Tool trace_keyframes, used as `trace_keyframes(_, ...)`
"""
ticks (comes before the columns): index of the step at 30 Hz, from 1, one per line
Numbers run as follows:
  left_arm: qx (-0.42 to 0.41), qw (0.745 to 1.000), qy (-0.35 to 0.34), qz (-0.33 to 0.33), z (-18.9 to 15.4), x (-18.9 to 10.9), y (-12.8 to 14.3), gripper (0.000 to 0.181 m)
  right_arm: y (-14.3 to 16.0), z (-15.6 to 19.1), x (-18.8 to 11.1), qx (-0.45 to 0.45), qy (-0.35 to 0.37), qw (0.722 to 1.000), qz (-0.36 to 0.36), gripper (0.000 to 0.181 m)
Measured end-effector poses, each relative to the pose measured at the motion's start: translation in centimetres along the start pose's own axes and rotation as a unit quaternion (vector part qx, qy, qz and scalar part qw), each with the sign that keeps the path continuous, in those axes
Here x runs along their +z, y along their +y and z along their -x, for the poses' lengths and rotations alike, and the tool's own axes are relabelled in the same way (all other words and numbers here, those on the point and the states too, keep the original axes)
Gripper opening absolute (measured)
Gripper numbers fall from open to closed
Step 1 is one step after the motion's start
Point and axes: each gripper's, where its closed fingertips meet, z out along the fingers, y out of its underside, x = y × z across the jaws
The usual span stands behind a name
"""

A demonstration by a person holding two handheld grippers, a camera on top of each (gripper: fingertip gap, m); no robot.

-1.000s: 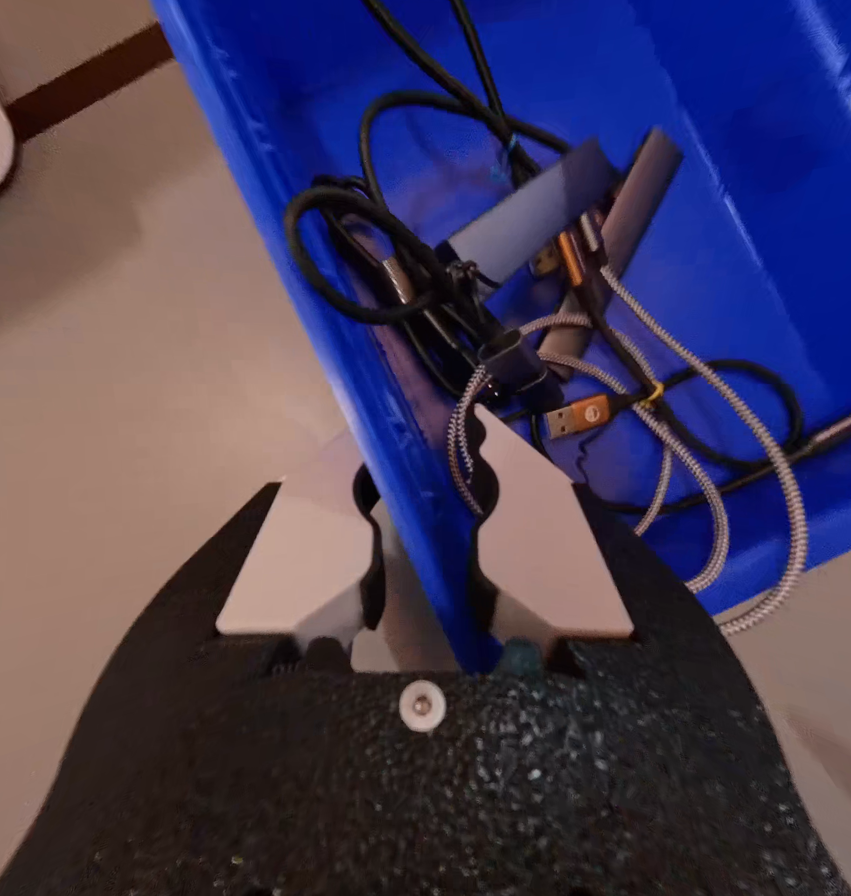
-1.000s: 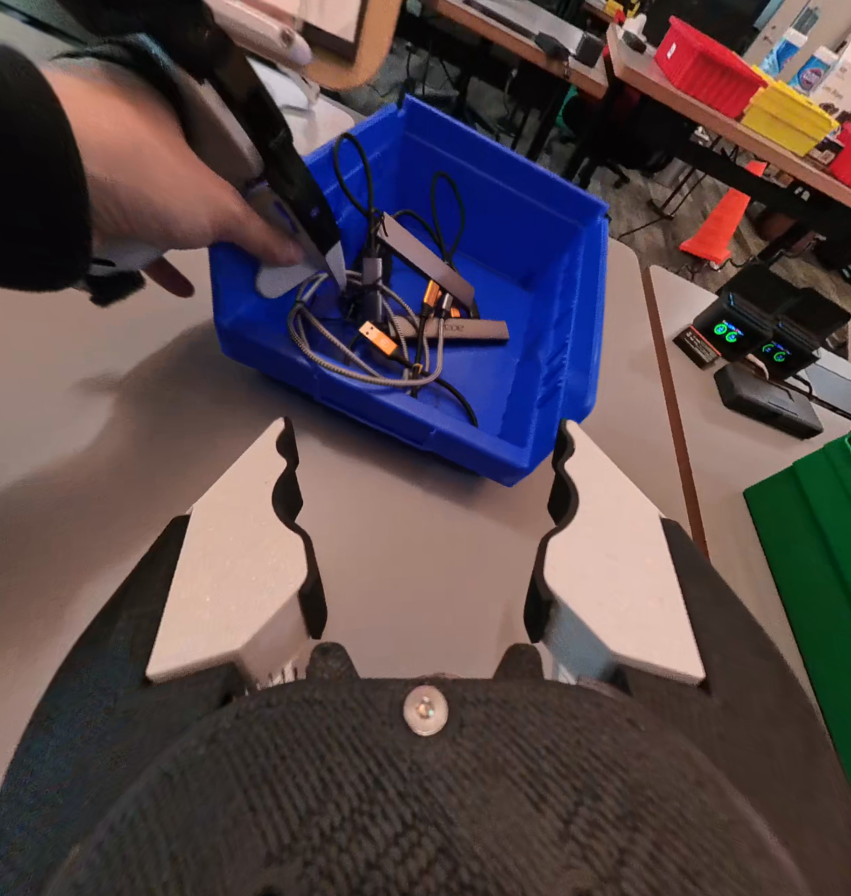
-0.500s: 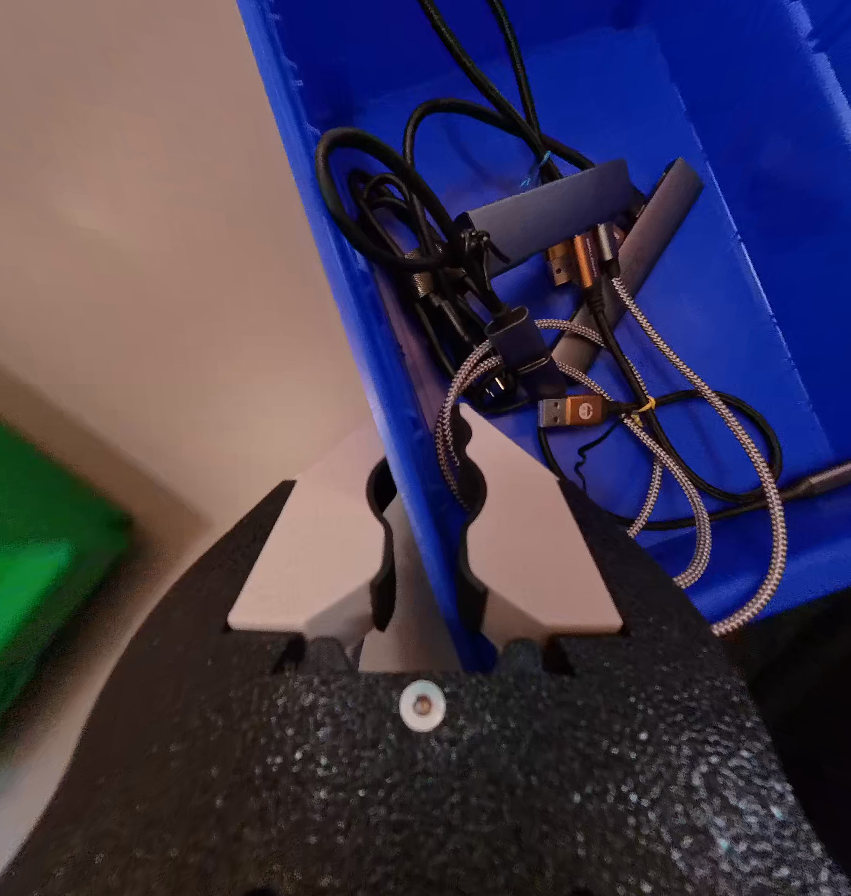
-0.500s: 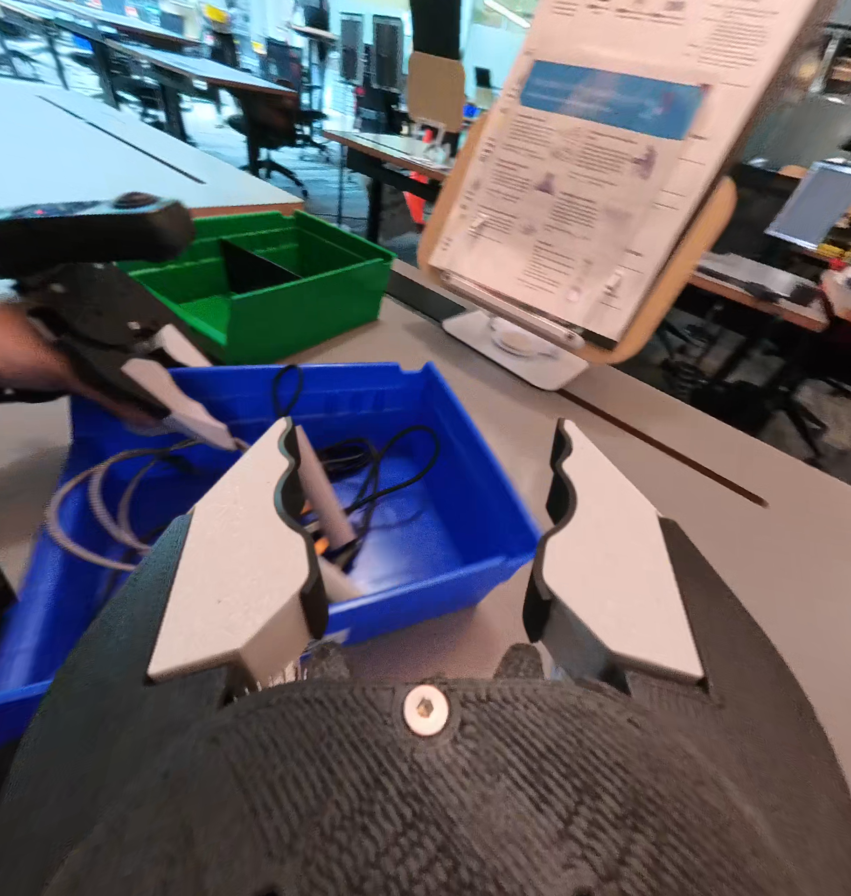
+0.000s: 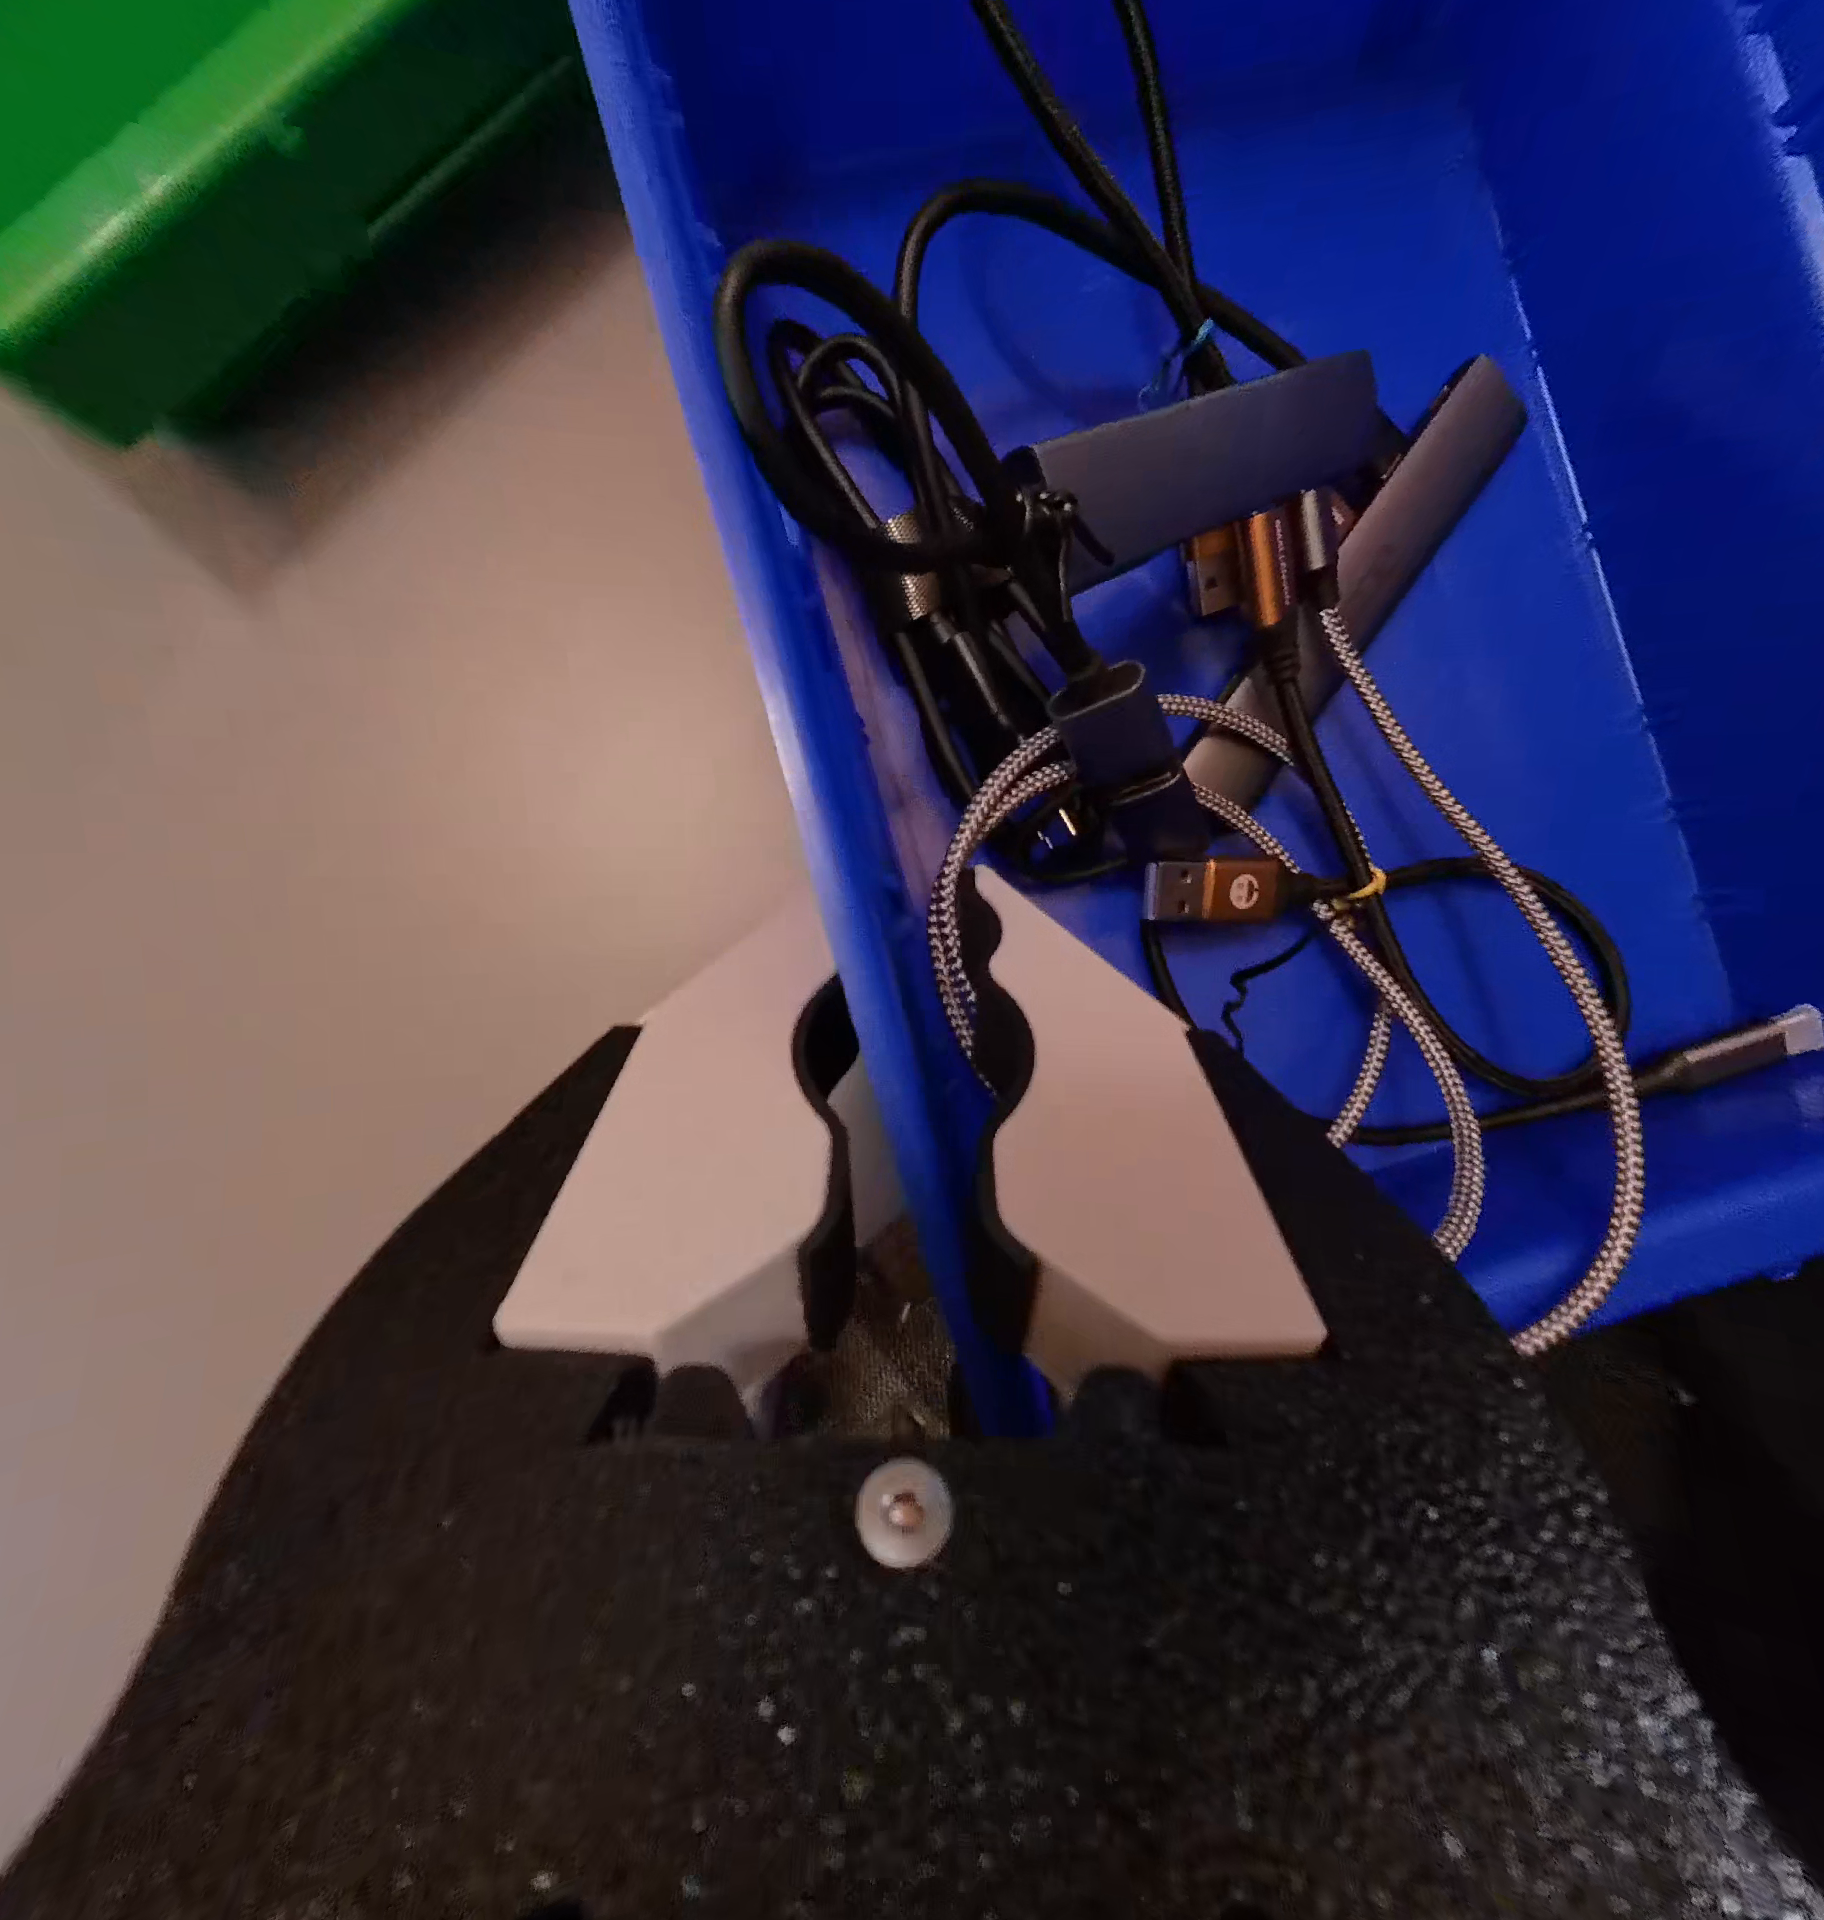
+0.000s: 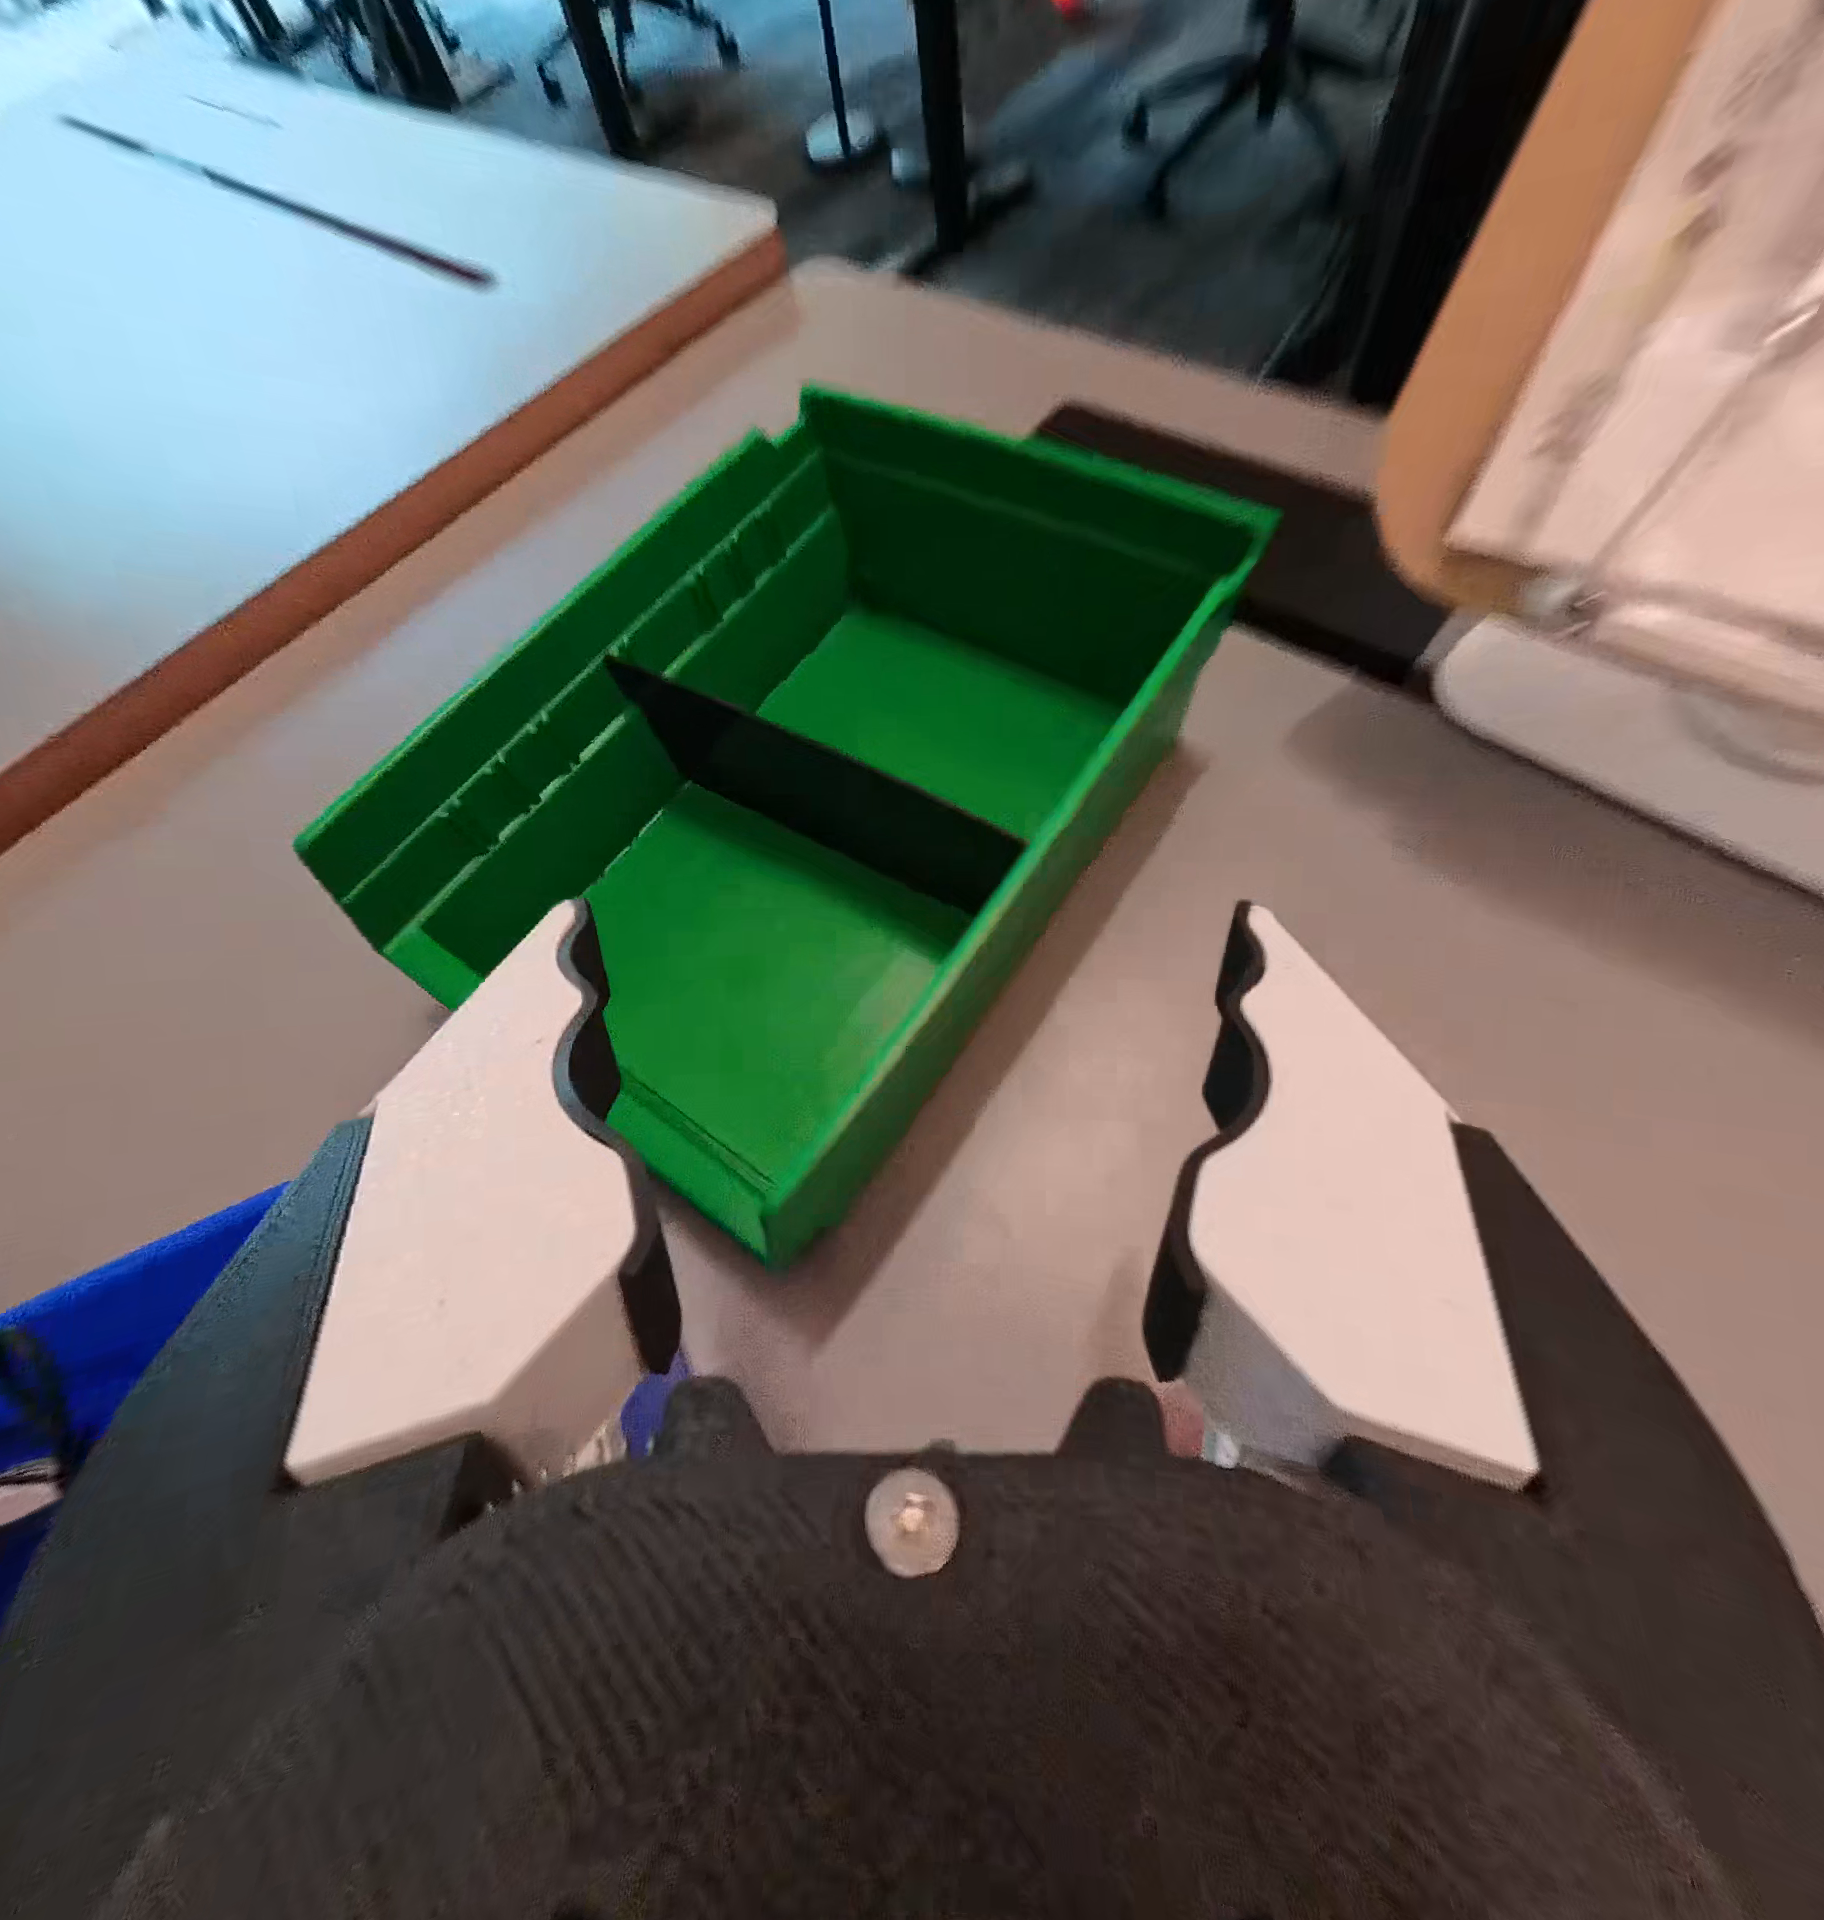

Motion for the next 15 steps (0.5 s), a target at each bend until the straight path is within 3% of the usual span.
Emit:
trace_keyframes(1,-0.011,1.0,-0.002,0.0,0.7,-0.7,0.9,0.013,1.0,0.5,1.8,0.001,0.005,1.0,0.024,0.114)
trace_keyframes(6,-0.08,0.997,-0.016,0.009,3.7,-3.9,5.3,0.012,5.3,-0.3,7.1,-0.047,0.069,0.992,0.092,0.099)
trace_keyframes(8,-0.113,0.993,-0.032,0.009,5.0,-5.1,6.9,0.012,8.4,-0.1,8.2,-0.098,0.05,0.983,0.149,0.099)
trace_keyframes(9,-0.131,0.99,-0.044,0.01,5.7,-5.7,7.7,0.012,10.1,0.6,8.4,-0.115,0.014,0.977,0.181,0.088)
trace_keyframes(10,-0.15,0.987,-0.059,0.013,6.4,-6.2,8.5,0.012,9.7,0.9,8.6,-0.092,-0.006,0.983,0.161,0.076)
trace_keyframes(11,-0.168,0.983,-0.075,0.016,7.1,-6.7,9.2,0.012,9.4,0.3,8.6,-0.076,-0.004,0.986,0.147,0.068)
trace_keyframes(13,-0.209,0.972,-0.107,0.02,8.6,-7.7,10.6,0.011,8.9,-2.7,8.3,-0.074,0.053,0.988,0.128,0.032)
trace_keyframes(15,-0.245,0.96,-0.131,0.022,9.8,-8.5,11.6,0.011,8.8,-4.5,7.5,-0.038,0.05,0.992,0.111,0.015)
